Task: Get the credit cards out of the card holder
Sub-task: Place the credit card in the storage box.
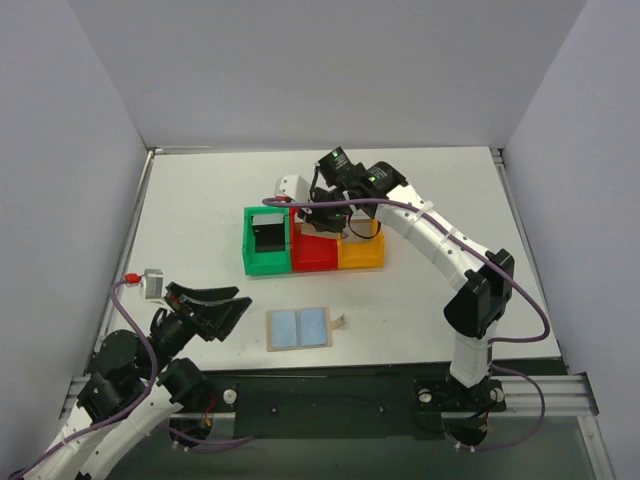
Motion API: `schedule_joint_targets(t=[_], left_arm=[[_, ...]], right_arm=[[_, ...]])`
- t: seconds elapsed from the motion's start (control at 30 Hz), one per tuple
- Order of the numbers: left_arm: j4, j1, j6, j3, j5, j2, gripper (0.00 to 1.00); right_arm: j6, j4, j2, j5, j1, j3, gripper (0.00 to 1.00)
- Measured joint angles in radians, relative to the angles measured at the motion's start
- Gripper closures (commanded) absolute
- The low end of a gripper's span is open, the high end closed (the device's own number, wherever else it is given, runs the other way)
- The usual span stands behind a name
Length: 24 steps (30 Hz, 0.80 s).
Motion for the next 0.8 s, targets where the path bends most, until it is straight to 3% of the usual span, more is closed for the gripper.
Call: schedule_joint_targets(t=[0.47, 0.8], left_arm=[[-0.068, 0.0, -0.018, -0.013, -0.029, 0.0, 0.2], [-0.079, 0.0, -0.018, -0.016, -0.042, -0.001, 0.2]], right_arm=[[-0.18, 0.071, 0.176, -0.084, -0.121, 0.041, 1.0], [-0.231, 0.189, 0.185, -0.123, -0.092, 0.007, 1.0]])
